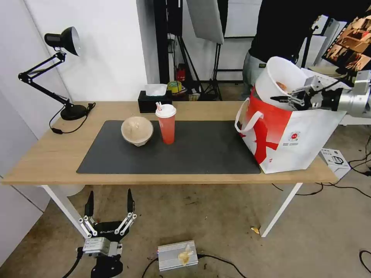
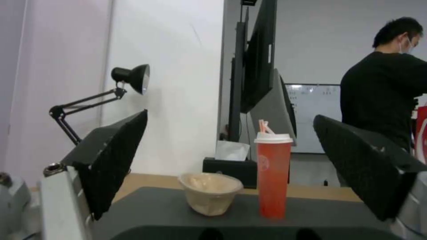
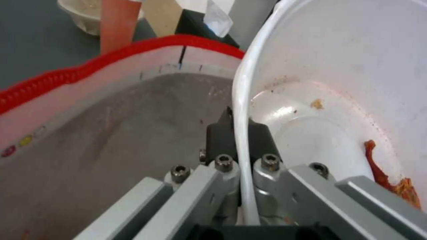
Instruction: Pick up the trash from the table and place it into the takeout bag.
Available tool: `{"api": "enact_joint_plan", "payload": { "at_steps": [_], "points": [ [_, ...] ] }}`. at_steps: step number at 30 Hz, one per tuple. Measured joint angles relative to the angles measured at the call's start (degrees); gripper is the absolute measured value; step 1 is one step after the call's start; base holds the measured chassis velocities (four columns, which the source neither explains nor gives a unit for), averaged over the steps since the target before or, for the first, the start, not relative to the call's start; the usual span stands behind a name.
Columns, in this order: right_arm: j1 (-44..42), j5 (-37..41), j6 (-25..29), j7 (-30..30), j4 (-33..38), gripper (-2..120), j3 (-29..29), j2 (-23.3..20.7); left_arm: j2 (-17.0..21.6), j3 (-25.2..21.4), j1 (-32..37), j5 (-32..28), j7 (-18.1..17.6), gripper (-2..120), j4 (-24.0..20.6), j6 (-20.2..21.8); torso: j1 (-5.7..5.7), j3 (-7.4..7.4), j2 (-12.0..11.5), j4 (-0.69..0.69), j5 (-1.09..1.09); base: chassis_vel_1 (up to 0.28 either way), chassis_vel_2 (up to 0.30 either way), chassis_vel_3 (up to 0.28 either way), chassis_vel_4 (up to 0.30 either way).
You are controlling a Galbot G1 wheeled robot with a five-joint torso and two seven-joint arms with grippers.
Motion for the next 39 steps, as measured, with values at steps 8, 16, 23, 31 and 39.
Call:
{"api": "enact_joint_plan", "payload": {
  "at_steps": [8,16,23,31,39],
  "points": [
    [-1.63,-0.02,0.01,0.45,0.3,0,1.1,0.68,0.35,-0.06,-0.38,-0.32,0.0,100,0.46,0.0,0.0,0.0,0.0,0.0,0.0,0.0,0.0,0.0,0.0],
    [-1.58,0.9,0.02,1.82,0.27,8,1.15,1.91,0.69,-0.34,-0.64,-0.92,0.0,100,0.55,0.02,0.0,0.0,0.0,0.0,0.0,0.0,0.0,0.0,0.0],
    [-1.07,2.03,0.02,2.26,0.32,30,1.06,2.04,0.62,-0.5,-0.61,-0.96,0.0,100,0.15,0.09,0.0,0.0,0.0,0.0,0.0,0.0,0.0,0.0,0.0],
    [-0.72,2.39,0.02,2.28,1.12,71,1.13,1.42,-0.21,-0.27,0.04,-0.57,0.08,100,-0.44,0.1,0.0,0.0,0.0,0.0,0.0,0.0,0.0,0.0,0.0],
    [-0.39,2.39,-0.02,2.3,2.28,98,1.23,0.92,-0.47,-0.29,0.91,-0.16,0.17,100,-1.74,0.1,0.0,0.0,0.0,0.0,0.0,0.0,0.0,0.0,0.0]
  ]
}}
